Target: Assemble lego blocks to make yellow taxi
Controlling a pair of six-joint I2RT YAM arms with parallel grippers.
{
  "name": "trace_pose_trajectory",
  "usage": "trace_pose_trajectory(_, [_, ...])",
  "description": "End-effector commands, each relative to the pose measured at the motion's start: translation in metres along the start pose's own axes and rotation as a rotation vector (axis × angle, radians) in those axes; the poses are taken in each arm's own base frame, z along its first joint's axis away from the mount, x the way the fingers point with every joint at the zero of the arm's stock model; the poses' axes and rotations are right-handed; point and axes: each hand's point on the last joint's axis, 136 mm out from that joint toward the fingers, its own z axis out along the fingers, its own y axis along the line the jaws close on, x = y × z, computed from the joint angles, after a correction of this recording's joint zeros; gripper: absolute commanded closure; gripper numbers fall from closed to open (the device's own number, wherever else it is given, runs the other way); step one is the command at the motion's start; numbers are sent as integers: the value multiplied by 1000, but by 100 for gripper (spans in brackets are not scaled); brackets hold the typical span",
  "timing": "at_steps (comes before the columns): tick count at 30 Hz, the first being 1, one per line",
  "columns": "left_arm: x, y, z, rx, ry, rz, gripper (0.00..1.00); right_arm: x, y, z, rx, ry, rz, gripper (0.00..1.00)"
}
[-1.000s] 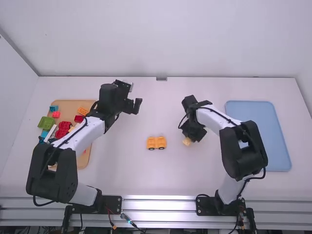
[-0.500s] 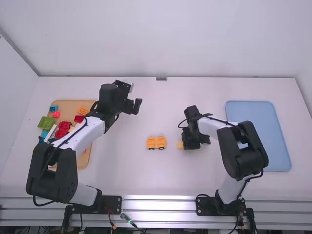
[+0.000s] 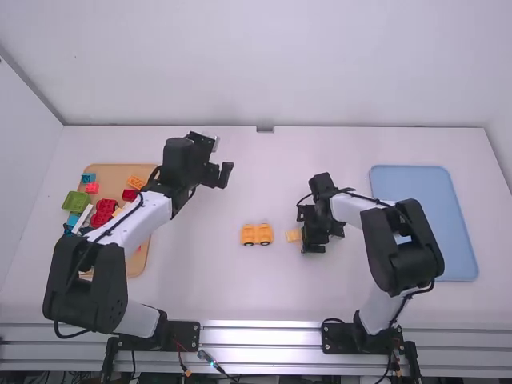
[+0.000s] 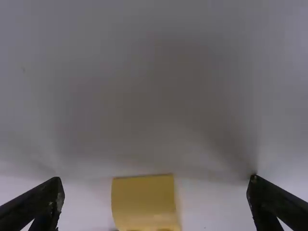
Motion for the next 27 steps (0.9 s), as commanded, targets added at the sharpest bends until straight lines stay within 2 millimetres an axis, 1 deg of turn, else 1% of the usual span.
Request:
trace_pose_trajectory(1, [5,1,1,-6,11,10,1,-4,8,-10,-6,11,-69,1])
trace_pose_trajectory(4, [5,0,1,-5,11,10,1,-2,15,-25,0,49,-121,1])
trace_pose_trajectory(5, [5,0,1,-6,12,11,1,5,23,-33,-19,97,-190,1])
trace_pose_trajectory(6, [5,0,1,-6,12,11,1,5,23,-33,-19,97,-190,1])
trace_pose_trajectory(8, [7,0,1,-3,20,58,1,16,44,-52,-94,164,-404,1])
trace_pose_trajectory(9, [9,0,1,-2,28,79,1,23,58,-63,-159,194,-561,1])
trace_pose_trajectory(10, [9,0,1,-1,29,82,1,23,60,-65,-168,198,-580,1])
trace_pose_trajectory(11, [12,0,1,0,40,107,1,31,73,-78,-239,230,-712,1])
trace_pose_trajectory(13, [18,-2,0,9,63,140,1,44,91,-102,-357,276,-923,1])
trace_pose_trajectory(15, [23,-6,0,39,80,191,1,58,100,-123,-470,319,-1127,1])
trace_pose_trajectory(16, [27,-16,-1,101,89,247,1,66,102,-138,-538,345,-1254,1])
trace_pose_trajectory(18, [32,-31,-4,190,89,317,1,71,102,-150,-583,351,-1361,1])
trace_pose_trajectory(19, [36,-43,-7,265,83,370,1,73,102,-157,-602,345,-1427,1])
trace_pose_trajectory(20, [40,-59,-13,367,67,440,1,75,101,-163,-620,330,-1512,1])
trace_pose_trajectory(22, [44,-81,-26,506,28,519,1,79,107,-175,-681,253,-1733,1])
trace_pose_trajectory(23, [44,-84,-28,524,22,527,1,80,108,-176,-690,237,-1773,1])
trace_pose_trajectory(25, [46,-102,-41,640,-24,573,1,82,114,-185,-711,91,-2073,1])
trace_pose_trajectory(26, [46,-104,-43,658,-31,573,1,83,115,-186,-715,65,-2129,0])
trace_pose_trajectory(27, [46,-107,-46,680,-38,572,1,84,117,-187,-721,27,-2209,13])
